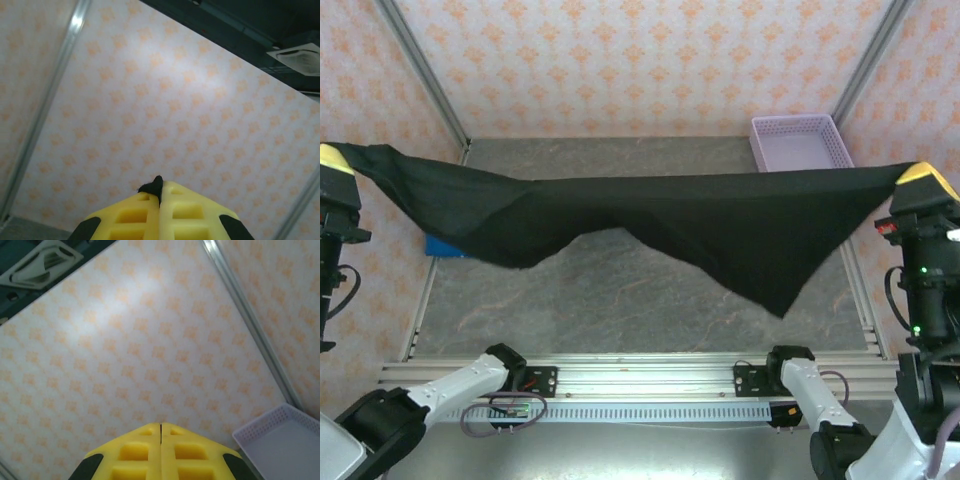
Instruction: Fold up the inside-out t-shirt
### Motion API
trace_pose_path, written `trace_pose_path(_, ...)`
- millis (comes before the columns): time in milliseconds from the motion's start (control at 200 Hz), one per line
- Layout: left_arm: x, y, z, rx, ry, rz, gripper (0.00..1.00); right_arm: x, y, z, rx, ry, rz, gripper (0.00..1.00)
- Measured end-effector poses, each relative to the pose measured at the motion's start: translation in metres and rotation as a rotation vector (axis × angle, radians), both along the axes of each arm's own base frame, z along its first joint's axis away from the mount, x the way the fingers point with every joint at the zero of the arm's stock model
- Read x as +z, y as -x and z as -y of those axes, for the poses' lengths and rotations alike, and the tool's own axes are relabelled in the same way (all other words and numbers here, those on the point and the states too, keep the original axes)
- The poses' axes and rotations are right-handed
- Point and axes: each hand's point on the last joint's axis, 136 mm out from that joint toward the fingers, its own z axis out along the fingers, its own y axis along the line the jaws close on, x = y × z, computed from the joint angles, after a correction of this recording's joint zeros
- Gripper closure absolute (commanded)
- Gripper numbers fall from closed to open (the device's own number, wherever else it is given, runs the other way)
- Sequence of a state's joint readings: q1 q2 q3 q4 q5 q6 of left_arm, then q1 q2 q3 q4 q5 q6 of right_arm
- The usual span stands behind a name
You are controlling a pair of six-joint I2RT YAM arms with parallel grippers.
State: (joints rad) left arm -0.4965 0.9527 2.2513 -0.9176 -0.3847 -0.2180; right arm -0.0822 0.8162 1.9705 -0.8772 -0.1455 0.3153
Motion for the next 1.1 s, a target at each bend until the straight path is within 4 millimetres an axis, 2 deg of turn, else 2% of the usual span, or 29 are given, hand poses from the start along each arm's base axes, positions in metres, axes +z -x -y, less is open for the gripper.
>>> trace_pose_path(60, 0.005, -0.009, 0.001, 0.033, -0.027, -0.017, 1.00, 0.001, 0.004, 0.002, -0.016, 0.004, -0.002, 1.00)
trace_pose_path(125, 0.010, -0.029, 0.007, 0.067, -0.063, -0.043, 1.00, 0.000, 0.001, 0.005, -0.030, 0.010, -0.017, 1.00)
trace_pose_path(225, 0.007, -0.075, 0.025, 0.118, -0.143, -0.120, 1.00, -0.009, -0.022, 0.009, -0.047, 0.015, -0.068, 1.00)
trace_pose_path(315, -0.001, -0.127, 0.041, 0.166, -0.212, -0.193, 1.00, -0.026, -0.061, 0.014, -0.057, 0.015, -0.147, 1.00)
trace_pose_path(390, -0.007, -0.168, 0.044, 0.211, -0.239, -0.238, 1.00, -0.042, -0.101, 0.018, -0.061, 0.017, -0.219, 1.00)
trace_pose_path(510, -0.037, -0.239, 0.044, 0.242, -0.278, -0.337, 1.00, -0.067, -0.164, 0.024, -0.062, 0.016, -0.318, 1.00)
trace_pose_path(570, -0.052, -0.260, 0.046, 0.228, -0.295, -0.380, 1.00, -0.081, -0.188, 0.026, -0.059, 0.013, -0.364, 1.00)
trace_pose_path(630, -0.060, -0.269, 0.049, 0.208, -0.301, -0.401, 1.00, -0.090, -0.202, 0.026, -0.052, 0.011, -0.393, 1.00)
trace_pose_path(730, -0.055, -0.263, 0.053, 0.174, -0.293, -0.384, 1.00, -0.086, -0.203, 0.024, -0.040, 0.010, -0.387, 1.00)
trace_pose_path(826, -0.036, -0.237, 0.051, 0.153, -0.270, -0.325, 1.00, -0.060, -0.189, 0.020, -0.029, 0.012, -0.318, 1.00)
trace_pose_path(951, -0.002, -0.179, 0.041, 0.133, -0.225, -0.212, 1.00, -0.029, -0.156, 0.017, -0.025, 0.019, -0.225, 1.00)
trace_pose_path(1101, 0.025, -0.100, 0.026, 0.111, -0.173, -0.085, 1.00, -0.007, -0.106, 0.013, -0.027, 0.025, -0.147, 1.00)
